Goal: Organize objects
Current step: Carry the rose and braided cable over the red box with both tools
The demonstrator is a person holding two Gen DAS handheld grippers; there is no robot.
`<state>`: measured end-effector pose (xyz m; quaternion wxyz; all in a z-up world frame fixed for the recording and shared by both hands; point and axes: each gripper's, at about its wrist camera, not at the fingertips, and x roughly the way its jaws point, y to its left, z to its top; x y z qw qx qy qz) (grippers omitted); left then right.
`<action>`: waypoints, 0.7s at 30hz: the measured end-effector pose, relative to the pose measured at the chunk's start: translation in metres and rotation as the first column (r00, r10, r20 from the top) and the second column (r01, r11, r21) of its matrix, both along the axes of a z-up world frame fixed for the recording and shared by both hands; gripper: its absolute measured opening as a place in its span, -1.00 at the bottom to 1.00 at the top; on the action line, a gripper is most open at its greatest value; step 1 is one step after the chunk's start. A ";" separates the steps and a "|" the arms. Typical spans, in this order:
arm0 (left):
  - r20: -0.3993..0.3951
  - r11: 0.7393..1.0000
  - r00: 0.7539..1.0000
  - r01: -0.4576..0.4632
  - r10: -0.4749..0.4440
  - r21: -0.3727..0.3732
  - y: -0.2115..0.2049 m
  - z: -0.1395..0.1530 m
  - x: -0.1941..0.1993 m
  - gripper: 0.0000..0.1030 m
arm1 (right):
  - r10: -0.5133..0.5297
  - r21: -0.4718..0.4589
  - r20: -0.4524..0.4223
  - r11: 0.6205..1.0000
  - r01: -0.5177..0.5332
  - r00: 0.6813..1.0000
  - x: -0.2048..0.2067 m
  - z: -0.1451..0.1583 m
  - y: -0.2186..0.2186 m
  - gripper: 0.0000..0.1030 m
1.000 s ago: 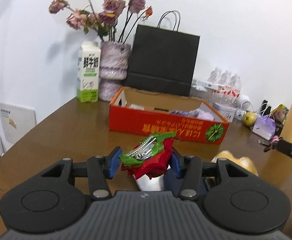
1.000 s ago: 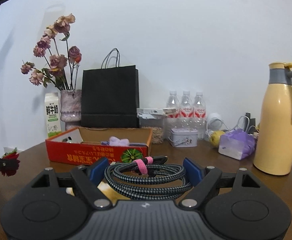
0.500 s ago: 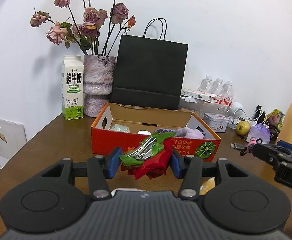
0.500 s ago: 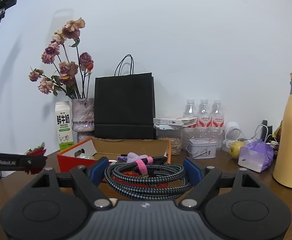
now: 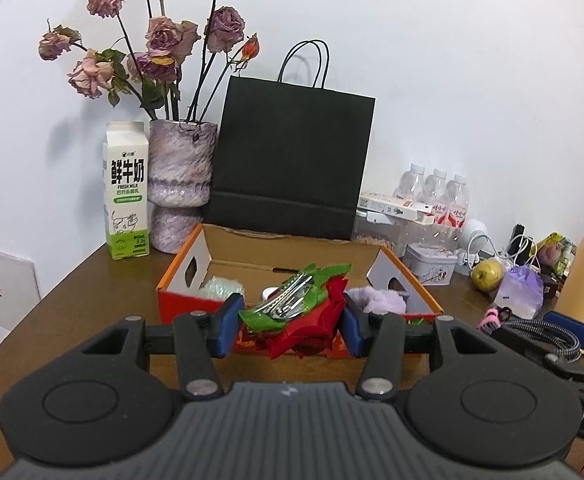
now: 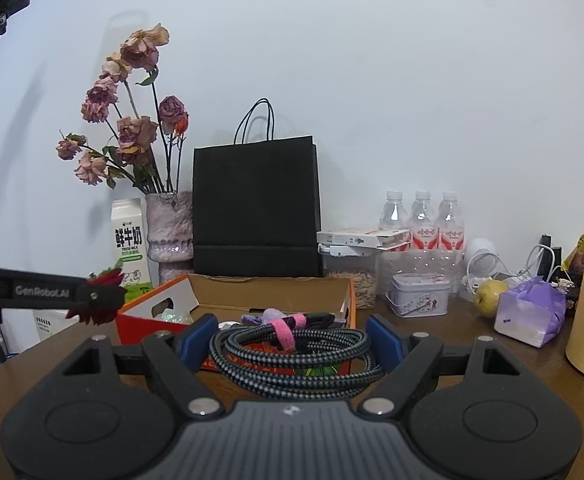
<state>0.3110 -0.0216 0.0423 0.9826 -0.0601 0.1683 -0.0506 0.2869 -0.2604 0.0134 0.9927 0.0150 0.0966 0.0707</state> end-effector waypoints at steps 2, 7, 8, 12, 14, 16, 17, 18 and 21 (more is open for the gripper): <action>0.003 1.000 1.000 -0.001 0.001 -0.005 0.000 0.002 0.006 0.00 | 0.007 -0.006 0.003 1.000 -0.007 1.000 0.005 0.002 0.003 0.55; 0.009 1.000 1.000 -0.012 0.013 -0.024 0.002 0.007 0.023 0.00 | 0.023 -0.027 0.020 0.999 -0.022 1.000 0.018 0.008 0.011 0.55; 0.009 0.999 1.000 -0.016 0.016 -0.028 0.003 0.008 0.027 0.00 | 0.026 -0.028 0.025 0.999 -0.026 0.999 0.021 0.010 0.013 0.55; 0.011 0.999 0.999 -0.030 0.031 -0.043 0.008 0.011 0.041 0.00 | 0.039 -0.024 0.057 0.999 -0.038 0.998 0.037 0.019 0.020 0.55; 0.011 0.998 0.999 -0.038 0.038 -0.044 0.011 0.012 0.048 0.00 | 0.045 -0.013 0.070 0.999 -0.044 0.997 0.047 0.023 0.023 0.55; 0.013 0.998 0.999 -0.043 0.043 -0.046 0.015 0.012 0.057 0.00 | 0.050 0.005 0.078 0.999 -0.050 0.996 0.058 0.026 0.027 0.55; 0.013 0.998 0.999 -0.047 0.048 -0.046 0.016 0.012 0.061 0.00 | 0.051 0.016 0.081 0.999 -0.052 0.995 0.063 0.028 0.028 0.55; 0.014 0.998 0.999 -0.052 0.052 -0.045 0.018 0.013 0.065 0.00 | 0.055 0.023 0.084 0.998 -0.057 0.995 0.068 0.029 0.030 0.55; 0.019 0.997 0.998 -0.064 0.065 -0.048 0.023 0.014 0.077 0.00 | 0.065 0.027 0.096 0.997 -0.067 0.993 0.083 0.034 0.037 0.55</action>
